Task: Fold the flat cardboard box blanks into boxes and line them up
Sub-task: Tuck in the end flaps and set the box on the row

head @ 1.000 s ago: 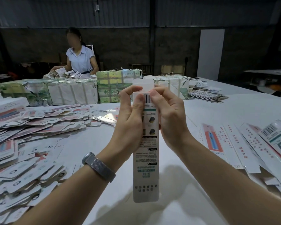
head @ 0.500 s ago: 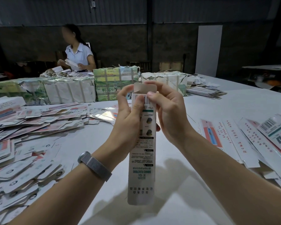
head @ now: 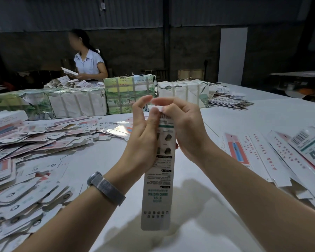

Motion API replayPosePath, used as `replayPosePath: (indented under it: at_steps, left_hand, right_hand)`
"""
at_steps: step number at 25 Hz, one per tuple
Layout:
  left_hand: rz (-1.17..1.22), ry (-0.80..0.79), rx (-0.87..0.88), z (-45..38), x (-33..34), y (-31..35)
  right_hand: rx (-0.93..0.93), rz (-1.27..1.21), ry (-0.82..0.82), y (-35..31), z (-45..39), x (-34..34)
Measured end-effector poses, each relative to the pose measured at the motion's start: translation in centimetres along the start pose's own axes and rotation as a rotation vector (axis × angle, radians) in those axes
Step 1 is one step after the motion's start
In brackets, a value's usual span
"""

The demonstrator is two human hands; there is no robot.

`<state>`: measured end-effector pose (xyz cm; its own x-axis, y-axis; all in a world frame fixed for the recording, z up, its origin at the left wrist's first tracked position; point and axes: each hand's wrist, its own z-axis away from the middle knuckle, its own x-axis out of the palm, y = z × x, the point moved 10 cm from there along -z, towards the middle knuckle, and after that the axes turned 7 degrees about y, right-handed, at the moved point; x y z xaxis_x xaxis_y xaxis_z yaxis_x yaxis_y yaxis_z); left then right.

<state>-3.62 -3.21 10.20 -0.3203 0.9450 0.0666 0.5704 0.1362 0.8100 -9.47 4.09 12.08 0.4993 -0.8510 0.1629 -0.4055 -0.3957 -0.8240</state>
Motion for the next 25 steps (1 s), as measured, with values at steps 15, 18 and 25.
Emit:
replayPosePath:
  at_steps: [15, 18, 25]
  left_hand:
    - [-0.009, -0.067, 0.037, 0.0, 0.1, 0.8]
    - [-0.002, -0.056, 0.017, 0.0, 0.0, 0.8]
    - [-0.024, -0.007, -0.002, -0.1, 0.0, 1.7]
  right_hand:
    - [-0.067, -0.065, -0.043, -1.1, -0.8, -0.3]
    - [-0.051, -0.039, -0.063, -1.2, -0.9, -0.2]
    - [-0.207, 0.142, -0.121, -3.2, -0.6, 0.2]
